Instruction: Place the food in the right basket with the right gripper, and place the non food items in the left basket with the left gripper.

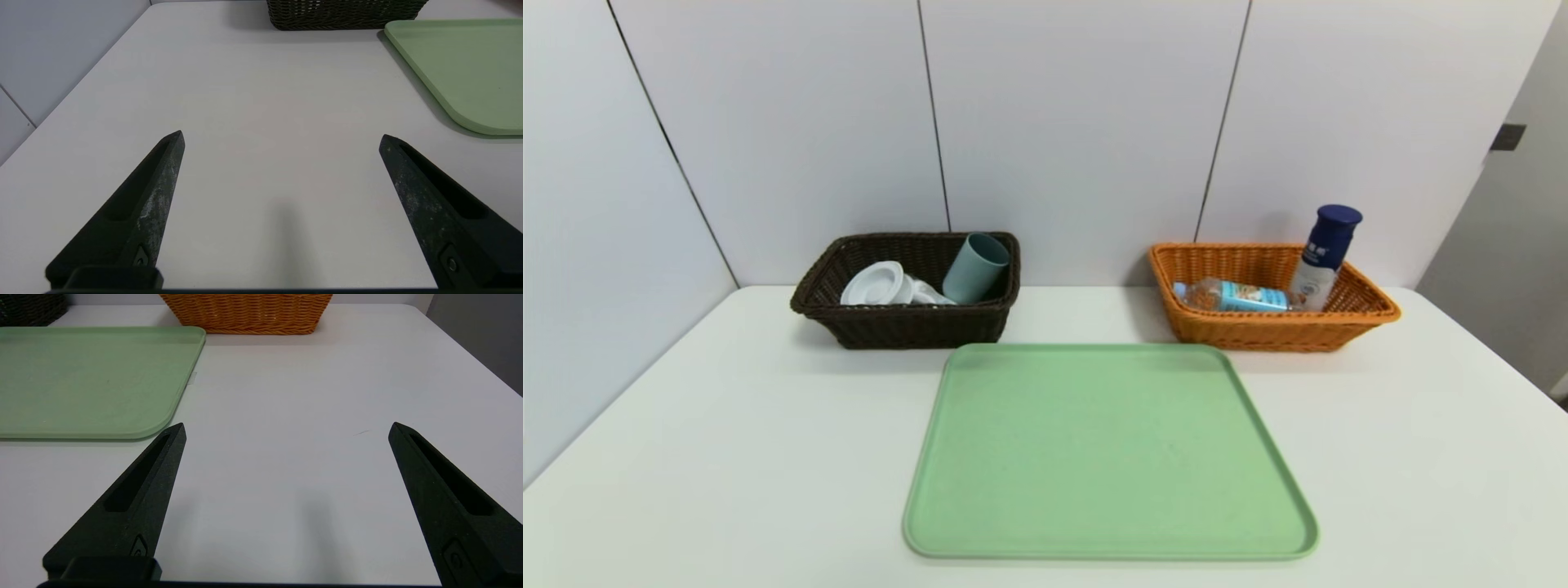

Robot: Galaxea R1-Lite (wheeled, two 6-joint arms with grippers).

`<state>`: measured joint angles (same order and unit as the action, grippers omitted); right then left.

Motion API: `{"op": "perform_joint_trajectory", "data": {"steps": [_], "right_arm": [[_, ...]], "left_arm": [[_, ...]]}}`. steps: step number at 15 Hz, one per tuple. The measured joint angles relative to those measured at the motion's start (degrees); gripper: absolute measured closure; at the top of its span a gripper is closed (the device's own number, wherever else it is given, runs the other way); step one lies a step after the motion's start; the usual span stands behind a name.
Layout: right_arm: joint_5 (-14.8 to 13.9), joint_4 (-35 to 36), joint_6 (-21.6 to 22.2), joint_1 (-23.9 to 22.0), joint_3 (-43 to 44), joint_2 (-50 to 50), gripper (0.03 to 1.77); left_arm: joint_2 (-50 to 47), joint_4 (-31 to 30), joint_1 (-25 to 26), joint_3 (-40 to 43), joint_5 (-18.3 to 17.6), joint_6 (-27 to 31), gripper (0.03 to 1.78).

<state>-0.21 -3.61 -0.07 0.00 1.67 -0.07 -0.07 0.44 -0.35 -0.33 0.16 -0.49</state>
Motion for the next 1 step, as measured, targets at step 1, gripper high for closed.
{"op": "perform_joint_trajectory", "data": {"steps": [1], "right_arm": [[0.0,0.0,0.02,0.0,-0.02,0.0,0.09]], "left_arm": [[0.0,0.0,0.0,0.0,0.02,-0.04,0.12]]}}
